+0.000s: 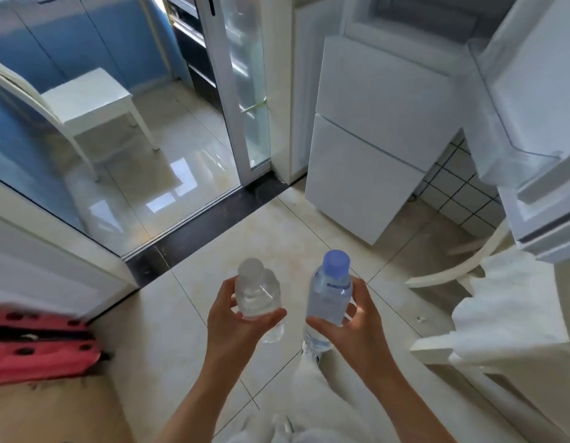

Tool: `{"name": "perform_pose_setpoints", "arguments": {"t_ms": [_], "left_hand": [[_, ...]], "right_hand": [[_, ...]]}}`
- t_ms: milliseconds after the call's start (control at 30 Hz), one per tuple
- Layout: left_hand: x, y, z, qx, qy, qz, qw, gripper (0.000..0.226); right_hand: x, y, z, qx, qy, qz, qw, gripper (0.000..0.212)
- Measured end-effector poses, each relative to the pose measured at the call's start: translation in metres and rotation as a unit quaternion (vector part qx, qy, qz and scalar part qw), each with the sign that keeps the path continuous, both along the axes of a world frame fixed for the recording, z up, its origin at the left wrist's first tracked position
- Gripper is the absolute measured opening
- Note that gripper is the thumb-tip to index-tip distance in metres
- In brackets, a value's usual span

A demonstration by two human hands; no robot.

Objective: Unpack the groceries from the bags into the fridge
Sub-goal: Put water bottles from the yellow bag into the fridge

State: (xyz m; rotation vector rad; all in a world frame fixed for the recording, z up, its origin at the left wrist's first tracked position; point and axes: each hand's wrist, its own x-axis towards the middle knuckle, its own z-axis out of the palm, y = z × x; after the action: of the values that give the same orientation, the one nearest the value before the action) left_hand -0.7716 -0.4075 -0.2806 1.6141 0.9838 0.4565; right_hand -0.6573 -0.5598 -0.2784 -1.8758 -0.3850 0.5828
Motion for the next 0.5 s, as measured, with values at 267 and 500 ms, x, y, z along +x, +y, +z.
{"name": "perform_pose_setpoints", "arguments": {"t_ms": [267,500], "left_hand": [[0.113,0.072,0.01,0.006,-0.025,0.019,0.999,0.068],[0.236,0.127,0.025,0.032,-0.048,0.013,0.998,0.07]], "right_hand": [[0.119,0.078,0.007,0.021,-0.003,0.016,1.0,0.074],[0.235,0.136,0.024,0.021,-0.03,0.01,0.999,0.069]]}}
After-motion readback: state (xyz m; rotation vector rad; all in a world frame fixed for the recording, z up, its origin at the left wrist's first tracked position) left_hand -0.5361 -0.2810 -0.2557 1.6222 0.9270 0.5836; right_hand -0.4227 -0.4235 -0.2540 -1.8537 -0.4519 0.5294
